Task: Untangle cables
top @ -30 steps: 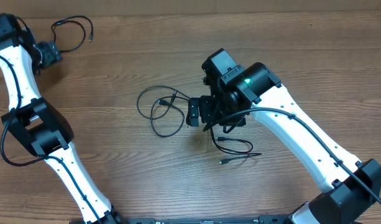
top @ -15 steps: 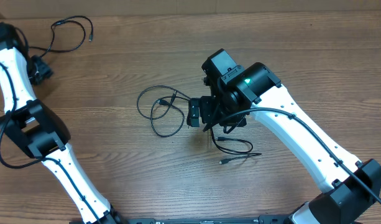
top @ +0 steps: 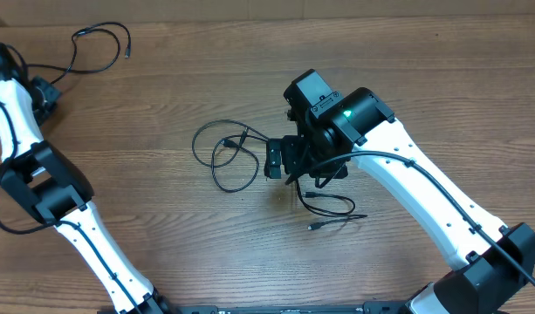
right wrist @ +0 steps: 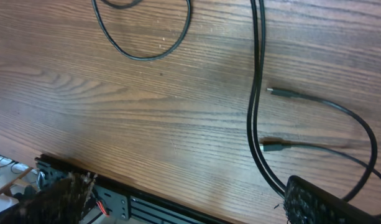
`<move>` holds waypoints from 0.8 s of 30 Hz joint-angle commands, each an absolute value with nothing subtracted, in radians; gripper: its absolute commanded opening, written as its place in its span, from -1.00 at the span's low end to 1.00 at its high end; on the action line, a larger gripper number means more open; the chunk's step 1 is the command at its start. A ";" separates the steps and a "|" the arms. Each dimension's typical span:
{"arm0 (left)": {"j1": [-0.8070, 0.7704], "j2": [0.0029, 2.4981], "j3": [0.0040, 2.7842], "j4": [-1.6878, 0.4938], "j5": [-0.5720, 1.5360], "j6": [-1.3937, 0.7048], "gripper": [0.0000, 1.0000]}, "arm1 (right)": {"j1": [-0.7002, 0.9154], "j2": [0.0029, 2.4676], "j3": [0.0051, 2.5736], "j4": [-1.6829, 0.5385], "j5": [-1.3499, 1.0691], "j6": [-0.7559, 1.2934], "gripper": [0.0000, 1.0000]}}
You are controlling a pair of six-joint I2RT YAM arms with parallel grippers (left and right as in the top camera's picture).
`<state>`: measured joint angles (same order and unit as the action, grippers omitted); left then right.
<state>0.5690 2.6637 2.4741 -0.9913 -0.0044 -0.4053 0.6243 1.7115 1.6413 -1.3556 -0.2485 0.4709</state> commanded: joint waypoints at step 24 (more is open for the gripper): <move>0.528 2.715 2.687 -0.776 0.172 -0.239 -0.41 | 0.629 1.713 1.637 -1.446 -0.236 0.543 0.99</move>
